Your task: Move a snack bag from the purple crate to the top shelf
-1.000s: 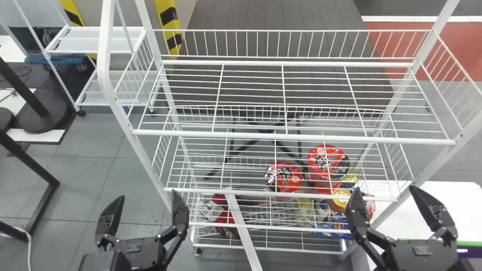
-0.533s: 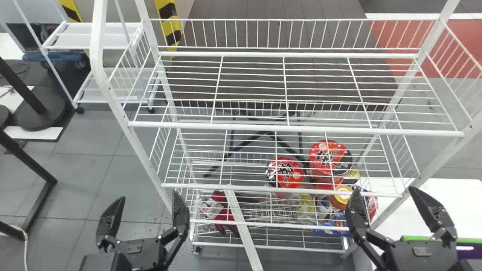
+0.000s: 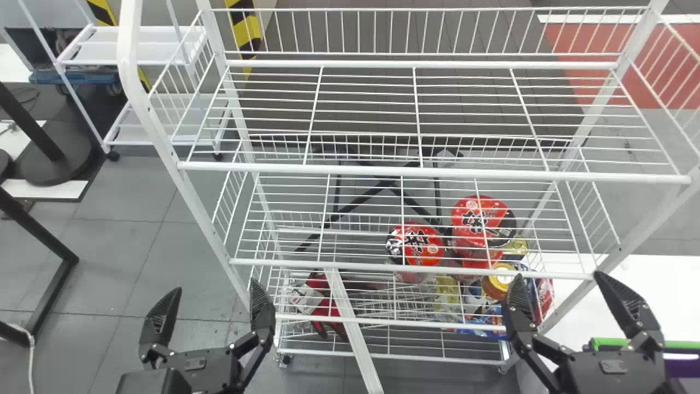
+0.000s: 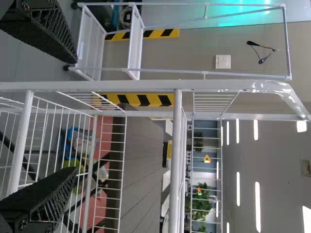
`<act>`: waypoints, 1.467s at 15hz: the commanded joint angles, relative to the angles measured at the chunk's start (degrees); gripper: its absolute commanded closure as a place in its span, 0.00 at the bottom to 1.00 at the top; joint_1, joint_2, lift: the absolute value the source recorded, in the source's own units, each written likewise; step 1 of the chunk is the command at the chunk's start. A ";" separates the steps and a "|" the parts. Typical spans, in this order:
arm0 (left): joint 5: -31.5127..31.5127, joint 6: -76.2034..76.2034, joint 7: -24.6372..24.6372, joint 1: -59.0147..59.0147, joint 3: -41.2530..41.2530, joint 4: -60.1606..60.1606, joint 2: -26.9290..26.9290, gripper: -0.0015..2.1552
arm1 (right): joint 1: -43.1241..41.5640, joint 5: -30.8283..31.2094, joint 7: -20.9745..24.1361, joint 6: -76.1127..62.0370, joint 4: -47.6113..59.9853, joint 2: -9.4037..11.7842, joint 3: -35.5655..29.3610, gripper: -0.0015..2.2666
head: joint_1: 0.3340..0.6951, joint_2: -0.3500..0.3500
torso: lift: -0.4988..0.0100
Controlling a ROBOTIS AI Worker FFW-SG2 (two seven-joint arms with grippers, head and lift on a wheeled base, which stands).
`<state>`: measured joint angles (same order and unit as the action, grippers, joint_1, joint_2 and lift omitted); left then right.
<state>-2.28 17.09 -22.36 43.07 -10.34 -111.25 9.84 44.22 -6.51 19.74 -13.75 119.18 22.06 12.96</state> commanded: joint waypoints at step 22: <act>-0.18 0.70 -0.50 0.00 0.14 0.24 -0.53 0.00 | -0.62 0.00 0.12 0.53 -0.26 0.97 0.40 0.04 | 1.00 0.58 | 0.45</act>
<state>-2.46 17.64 -22.84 43.07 -10.11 -111.02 9.32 43.59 -6.50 19.86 -13.16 118.86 22.97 13.40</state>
